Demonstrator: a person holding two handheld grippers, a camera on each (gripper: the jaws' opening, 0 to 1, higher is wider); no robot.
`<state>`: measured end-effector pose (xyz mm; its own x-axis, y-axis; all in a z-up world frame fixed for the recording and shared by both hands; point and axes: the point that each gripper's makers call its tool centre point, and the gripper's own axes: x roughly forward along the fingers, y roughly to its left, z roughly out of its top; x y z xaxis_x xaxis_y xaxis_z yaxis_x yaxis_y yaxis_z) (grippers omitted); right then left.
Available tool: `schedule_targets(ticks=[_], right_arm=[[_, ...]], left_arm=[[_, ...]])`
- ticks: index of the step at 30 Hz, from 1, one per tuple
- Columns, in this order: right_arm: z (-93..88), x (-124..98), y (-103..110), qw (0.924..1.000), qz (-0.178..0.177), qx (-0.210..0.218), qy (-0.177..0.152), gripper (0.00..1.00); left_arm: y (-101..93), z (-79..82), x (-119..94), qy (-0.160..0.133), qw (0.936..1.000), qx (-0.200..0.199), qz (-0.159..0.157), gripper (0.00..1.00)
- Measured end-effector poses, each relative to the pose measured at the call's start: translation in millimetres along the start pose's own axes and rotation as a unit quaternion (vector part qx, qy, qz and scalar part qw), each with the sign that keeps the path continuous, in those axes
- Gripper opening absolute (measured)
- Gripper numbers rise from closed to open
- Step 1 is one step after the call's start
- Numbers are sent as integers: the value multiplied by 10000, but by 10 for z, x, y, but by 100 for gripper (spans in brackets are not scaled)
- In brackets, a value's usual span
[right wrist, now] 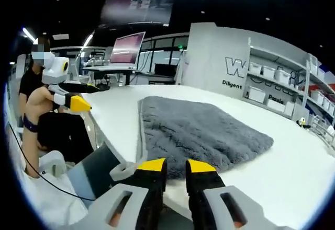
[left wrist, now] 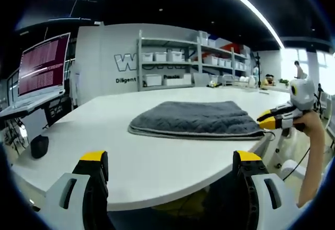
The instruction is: Open the folded towel by lifting each exposed corner and separating the folded layers until the towel lies flat within the target outline without major curled edges
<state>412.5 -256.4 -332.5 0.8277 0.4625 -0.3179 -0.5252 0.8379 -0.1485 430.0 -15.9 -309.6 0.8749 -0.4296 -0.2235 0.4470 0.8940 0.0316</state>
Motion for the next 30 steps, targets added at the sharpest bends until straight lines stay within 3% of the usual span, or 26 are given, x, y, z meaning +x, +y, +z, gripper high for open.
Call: schedule_targets(ticks=[3, 9, 15, 20, 23, 30], right_arm=[[-126, 71, 46, 9995, 126, -3, 305, 11], [-142, 50, -3, 9992, -6, -188, 343, 2], [-181, 36, -235, 9971, -553, -327, 410, 1], [-222, 3, -501, 9914, -1150, -417, 463, 1], [-251, -46, -681, 9842, -1595, -538, 554, 2], [-250, -86, -792, 9811, -1804, -487, 508, 2]], left_arm=[[-15, 5, -1, 1, 10000, 13, -22, 97], [1, 6, -7, -3, 10000, 2, 10, 97], [-1, 6, -9, -5, 10000, 6, -2, 97], [17, -3, -6, 4, 10000, -11, 16, 97], [16, 2, -5, 1, 10000, -4, 10, 97], [27, 6, 1, -2, 10000, -15, 23, 97]])
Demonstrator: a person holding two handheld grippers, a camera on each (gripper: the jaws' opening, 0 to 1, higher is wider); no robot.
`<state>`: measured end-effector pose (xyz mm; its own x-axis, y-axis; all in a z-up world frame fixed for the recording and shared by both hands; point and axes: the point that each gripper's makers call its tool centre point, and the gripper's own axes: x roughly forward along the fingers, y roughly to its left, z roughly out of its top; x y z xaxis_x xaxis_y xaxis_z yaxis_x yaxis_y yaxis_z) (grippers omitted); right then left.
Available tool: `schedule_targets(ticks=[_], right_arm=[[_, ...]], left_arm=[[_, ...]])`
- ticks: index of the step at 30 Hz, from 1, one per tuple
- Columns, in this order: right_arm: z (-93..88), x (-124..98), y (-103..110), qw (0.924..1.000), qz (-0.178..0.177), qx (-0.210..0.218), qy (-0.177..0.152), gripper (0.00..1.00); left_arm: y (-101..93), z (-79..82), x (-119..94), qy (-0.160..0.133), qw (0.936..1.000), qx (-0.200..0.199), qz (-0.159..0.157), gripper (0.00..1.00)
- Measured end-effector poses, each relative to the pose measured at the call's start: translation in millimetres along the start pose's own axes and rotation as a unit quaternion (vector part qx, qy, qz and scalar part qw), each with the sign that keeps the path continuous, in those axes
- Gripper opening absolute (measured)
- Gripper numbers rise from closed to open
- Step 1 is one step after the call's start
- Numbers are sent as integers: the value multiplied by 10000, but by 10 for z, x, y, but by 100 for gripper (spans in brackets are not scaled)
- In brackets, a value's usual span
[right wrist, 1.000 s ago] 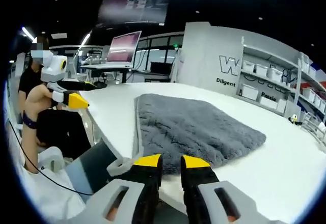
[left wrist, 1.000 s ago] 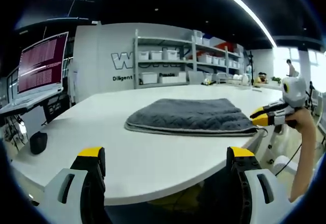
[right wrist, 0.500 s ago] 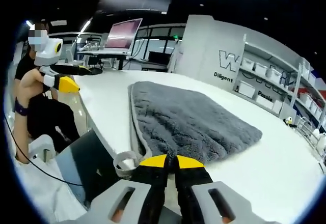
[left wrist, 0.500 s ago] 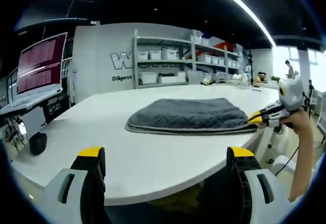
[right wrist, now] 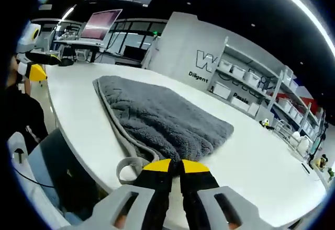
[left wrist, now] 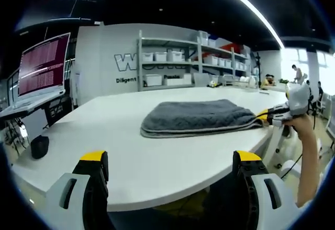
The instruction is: Open the folded towel by lifting each exposed corner and separating the folded layers until the towel lies flat within the target outline without major curled edges
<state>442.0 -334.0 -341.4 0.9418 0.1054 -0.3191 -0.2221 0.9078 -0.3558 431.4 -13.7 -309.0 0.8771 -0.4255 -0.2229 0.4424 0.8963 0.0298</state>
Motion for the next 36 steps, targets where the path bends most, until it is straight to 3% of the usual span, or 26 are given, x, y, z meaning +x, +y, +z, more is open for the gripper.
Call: schedule_targets(ticks=[3, 7, 13, 16, 21, 27, 31, 36], right_arm=[[42, -48, -12, 10000, -34, 27, -57, 4], [185, -156, 29, 9987, 155, 240, -423, 7], [363, -266, 332, 9889, 1015, 727, -812, 18], [352, -233, 412, 9891, 1123, 638, -713, 18], [159, -98, 409, 9924, 1067, 543, -264, 18], [113, -49, 391, 9936, 999, 487, -221, 10], [78, -31, 316, 9961, 781, 367, -157, 8], [-1, -10, 83, 9995, 193, 229, -77, 8]], left_arm=[[-10, -1, 7, 10, 10000, 8, -15, 97], [-18, 9, 11, 5, 10000, 22, -21, 97], [-47, 12, 28, 25, 10000, 46, -54, 97], [-63, 17, 33, 36, 9999, 72, -75, 97], [-64, 19, 26, 39, 9999, 78, -76, 97], [-47, 11, 25, 44, 10000, 60, -58, 97], [-42, -1, 23, 54, 10000, 52, -60, 97], [-15, -4, 2, 33, 10000, 23, -22, 97]])
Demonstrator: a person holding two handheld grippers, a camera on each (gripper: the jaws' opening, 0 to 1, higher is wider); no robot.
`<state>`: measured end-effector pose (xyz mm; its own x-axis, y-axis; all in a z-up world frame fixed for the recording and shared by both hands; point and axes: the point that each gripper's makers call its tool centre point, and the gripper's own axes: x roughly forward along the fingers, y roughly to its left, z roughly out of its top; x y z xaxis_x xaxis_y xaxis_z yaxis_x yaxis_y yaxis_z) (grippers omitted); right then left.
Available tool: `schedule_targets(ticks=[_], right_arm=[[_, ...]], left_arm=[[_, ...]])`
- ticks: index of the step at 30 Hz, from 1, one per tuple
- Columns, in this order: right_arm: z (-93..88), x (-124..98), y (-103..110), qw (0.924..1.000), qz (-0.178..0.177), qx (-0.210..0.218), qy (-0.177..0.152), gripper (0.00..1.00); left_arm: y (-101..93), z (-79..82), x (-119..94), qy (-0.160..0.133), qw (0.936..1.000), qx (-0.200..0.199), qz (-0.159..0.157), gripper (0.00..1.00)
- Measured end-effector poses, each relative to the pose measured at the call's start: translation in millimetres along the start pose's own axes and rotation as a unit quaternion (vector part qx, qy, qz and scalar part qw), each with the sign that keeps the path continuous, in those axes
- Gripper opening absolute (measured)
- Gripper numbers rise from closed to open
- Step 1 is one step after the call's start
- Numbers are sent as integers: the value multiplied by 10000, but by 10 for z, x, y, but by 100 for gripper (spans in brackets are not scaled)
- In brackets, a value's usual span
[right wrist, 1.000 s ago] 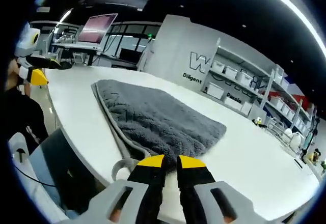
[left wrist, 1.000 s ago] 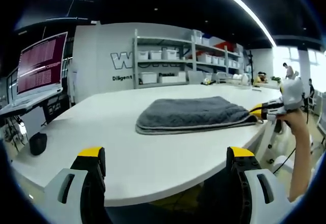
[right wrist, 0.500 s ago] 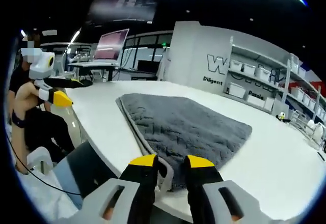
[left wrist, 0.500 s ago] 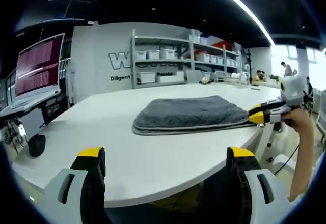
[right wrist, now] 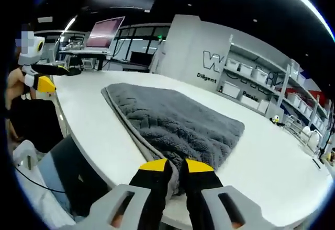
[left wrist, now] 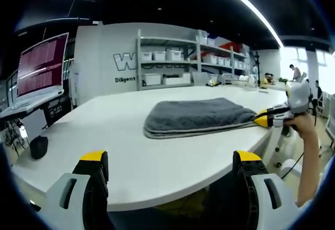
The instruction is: Open the folded towel by lifting each exposed corner and separating the folded layers until the towel lies flat within the target outline without major curled edges
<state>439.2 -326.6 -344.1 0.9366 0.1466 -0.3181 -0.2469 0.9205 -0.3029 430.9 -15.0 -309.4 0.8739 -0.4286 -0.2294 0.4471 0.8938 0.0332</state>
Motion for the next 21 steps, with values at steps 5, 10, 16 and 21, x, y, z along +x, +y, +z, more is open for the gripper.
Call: schedule_targets(ticks=[5, 10, 16, 21], right_arm=[[-64, 2, -202, 9991, -412, -32, -3, 8], [-74, -26, -270, 9985, -540, 23, -9, 9], [103, -155, -222, 9984, -415, 154, -356, 11], [288, -248, -89, 9969, -190, 243, -725, 14]], left_arm=[[8, -6, -4, -3, 10000, -13, 9, 97], [0, -10, -1, 0, 10000, -10, 2, 97], [-10, -11, 0, 3, 10000, 0, 3, 97], [-20, -15, 5, 10, 10000, 6, -4, 96]])
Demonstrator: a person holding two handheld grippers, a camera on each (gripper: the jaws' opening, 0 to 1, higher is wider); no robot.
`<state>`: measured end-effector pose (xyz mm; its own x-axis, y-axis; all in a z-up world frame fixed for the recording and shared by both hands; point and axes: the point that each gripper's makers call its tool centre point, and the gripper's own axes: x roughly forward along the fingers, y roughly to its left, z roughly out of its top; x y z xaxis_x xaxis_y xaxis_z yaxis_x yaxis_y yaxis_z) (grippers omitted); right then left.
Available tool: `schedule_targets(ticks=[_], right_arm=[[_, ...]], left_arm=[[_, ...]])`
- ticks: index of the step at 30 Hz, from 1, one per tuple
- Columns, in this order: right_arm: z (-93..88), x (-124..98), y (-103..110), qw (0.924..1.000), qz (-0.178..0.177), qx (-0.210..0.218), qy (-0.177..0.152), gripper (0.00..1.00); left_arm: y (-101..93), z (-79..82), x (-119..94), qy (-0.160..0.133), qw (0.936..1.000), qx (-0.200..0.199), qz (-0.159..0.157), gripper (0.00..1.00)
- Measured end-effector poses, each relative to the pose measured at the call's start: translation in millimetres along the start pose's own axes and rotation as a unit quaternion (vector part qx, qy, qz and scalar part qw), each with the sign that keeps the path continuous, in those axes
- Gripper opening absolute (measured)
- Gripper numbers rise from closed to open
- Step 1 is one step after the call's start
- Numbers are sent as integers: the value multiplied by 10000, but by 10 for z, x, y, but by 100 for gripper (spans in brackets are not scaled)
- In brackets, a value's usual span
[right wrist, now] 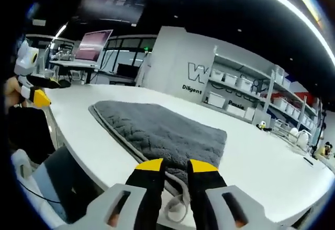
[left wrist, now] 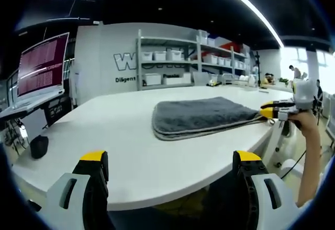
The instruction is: Open the folded towel by lifting each exposed corner and separating the folded layers until the towel lies flat within the target outline without major curled edges
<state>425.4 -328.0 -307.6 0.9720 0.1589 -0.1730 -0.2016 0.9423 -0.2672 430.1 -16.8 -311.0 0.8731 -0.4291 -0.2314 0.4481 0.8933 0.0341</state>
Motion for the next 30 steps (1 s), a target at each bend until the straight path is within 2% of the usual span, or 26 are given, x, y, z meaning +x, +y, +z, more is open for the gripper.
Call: schedule_targets(ticks=[2, 4, 8, 13, 18, 30], right_arm=[[54, 37, 118, 9995, 274, 50, -118, 14], [62, 79, 226, 9988, 469, 56, -101, 14], [78, 161, 379, 9976, 691, -17, -36, 17], [137, 210, 543, 9954, 946, -60, -103, 17], [111, 276, 603, 9949, 994, -131, -67, 17], [-113, 490, 576, 9953, 882, -276, 275, 16]], left_arm=[[-7, -1, 2, 4, 10000, 5, -12, 96], [-13, 0, 3, 4, 10000, 8, -27, 96], [-2, 3, -13, -11, 10000, 7, -21, 96], [39, -8, -26, -19, 10000, -29, 13, 96], [40, -16, -23, -15, 10000, -37, 0, 96], [25, -13, -6, -7, 10000, -31, -16, 96]])
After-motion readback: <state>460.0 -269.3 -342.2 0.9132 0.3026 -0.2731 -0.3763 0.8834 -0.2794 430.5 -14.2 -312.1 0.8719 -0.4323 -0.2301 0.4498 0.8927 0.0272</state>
